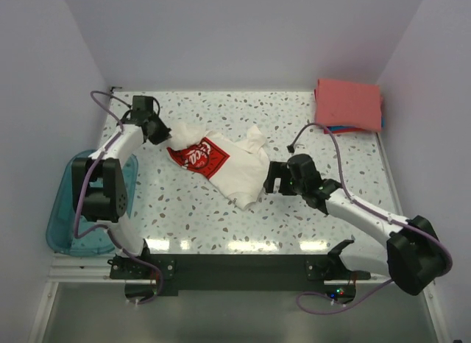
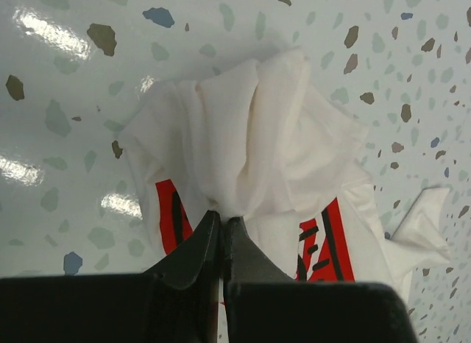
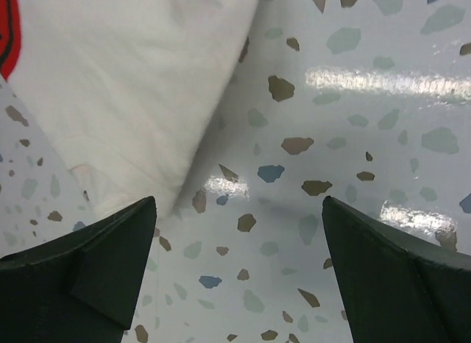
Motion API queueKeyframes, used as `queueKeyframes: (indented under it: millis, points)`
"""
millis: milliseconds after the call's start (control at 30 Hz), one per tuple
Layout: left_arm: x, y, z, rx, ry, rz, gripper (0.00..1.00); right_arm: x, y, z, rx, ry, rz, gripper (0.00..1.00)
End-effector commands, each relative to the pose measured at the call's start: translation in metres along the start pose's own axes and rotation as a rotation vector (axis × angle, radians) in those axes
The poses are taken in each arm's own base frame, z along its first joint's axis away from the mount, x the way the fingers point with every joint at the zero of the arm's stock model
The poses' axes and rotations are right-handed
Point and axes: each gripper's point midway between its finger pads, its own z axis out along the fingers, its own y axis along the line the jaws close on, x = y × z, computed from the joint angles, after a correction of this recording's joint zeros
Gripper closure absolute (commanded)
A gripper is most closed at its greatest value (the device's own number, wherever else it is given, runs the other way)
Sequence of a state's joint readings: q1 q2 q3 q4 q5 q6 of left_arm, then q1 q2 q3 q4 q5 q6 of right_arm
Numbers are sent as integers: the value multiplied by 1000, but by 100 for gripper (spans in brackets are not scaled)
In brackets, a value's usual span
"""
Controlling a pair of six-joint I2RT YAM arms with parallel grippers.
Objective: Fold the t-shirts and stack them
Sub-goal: Move the tshirt to the center of the board, then flatten the tshirt out
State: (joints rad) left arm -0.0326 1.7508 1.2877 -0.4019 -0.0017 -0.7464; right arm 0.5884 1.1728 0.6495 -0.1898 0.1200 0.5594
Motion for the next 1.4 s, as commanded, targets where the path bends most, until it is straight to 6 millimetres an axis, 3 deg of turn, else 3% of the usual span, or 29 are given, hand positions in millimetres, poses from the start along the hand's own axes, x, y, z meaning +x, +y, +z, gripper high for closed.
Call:
queueKeyframes:
  millis: [0, 33, 100, 267, 367, 500, 533, 567, 633, 667, 733, 767, 833, 867, 900, 933, 967, 1000, 1033, 1067, 1133, 1233, 1267, 1300, 1333, 1367]
  points:
    - [-35, -45, -28, 189, -124, -17, 100, -9, 17, 21, -77, -72, 102, 3]
    - [-34, -45, -28, 190, -120, -15, 100, -2, 14, 32, -57, -45, 110, 3]
    - [-32, -44, -28, 194, -116, -11, 100, -11, 28, 42, -98, -63, 152, 6]
    - [-27, -43, -31, 205, -105, -4, 100, -11, 36, 68, -116, -82, 246, 12]
    - [-23, -40, -31, 204, -96, 4, 100, -12, 45, 78, -145, -85, 284, 23]
    - [-24, -38, -41, 212, -104, 10, 100, -19, 50, 81, -169, -116, 310, 54]
    - [-25, -37, -44, 214, -111, 12, 100, -19, 50, 81, -166, -113, 312, 77]
    - [-27, -38, -53, 222, -121, 21, 100, -22, 49, 78, -159, -121, 310, 86]
    - [-31, -37, -67, 227, -135, 31, 100, -34, 47, 61, -144, -153, 290, 100]
    - [-37, -41, -83, 246, -168, 50, 100, -44, 42, 53, -112, -187, 278, 100]
    - [-42, -40, -104, 248, -197, 71, 100, -71, 40, 17, -79, -246, 219, 100]
    - [-48, -44, -128, 274, -244, 93, 100, -84, 32, 3, -35, -291, 205, 100]
    - [-50, -42, -155, 286, -284, 124, 100, -115, 30, -47, -26, -384, 148, 100]
    - [-55, -46, -184, 325, -341, 134, 100, -126, 28, -66, -14, -425, 134, 100]
    - [-55, -48, -199, 346, -361, 141, 100, -128, 23, -80, 6, -426, 107, 100]
    - [-54, -48, -214, 363, -379, 158, 100, -152, 29, -114, -19, -502, 81, 100]
    - [-56, -52, -245, 408, -434, 165, 100, -154, 26, -126, -8, -499, 58, 100]
    - [-55, -53, -260, 428, -454, 171, 100, -160, 28, -138, -16, -517, 37, 100]
    - [-54, -52, -273, 440, -471, 176, 100, -178, 34, -165, -35, -570, 18, 100]
    - [-55, -54, -301, 479, -523, 180, 100, -183, 35, -176, -40, -584, 6, 100]
    - [-54, -56, -333, 522, -573, 182, 100, -200, 36, -201, -30, -632, -34, 100]
    - [-56, -57, -346, 537, -590, 164, 99, -227, 34, -221, 25, -712, -81, 100]
    - [-56, -58, -342, 540, -582, 160, 99, -234, 37, -210, 50, -703, -103, 100]
    - [-54, -59, -336, 541, -565, 153, 96, -246, 40, -213, 65, -728, -132, 100]
    - [-52, -59, -318, 529, -527, 133, 96, -252, 41, -205, 82, -723, -151, 100]
    - [-52, -60, -307, 525, -506, 126, 95, -258, 43, -182, 106, -690, -176, 100]
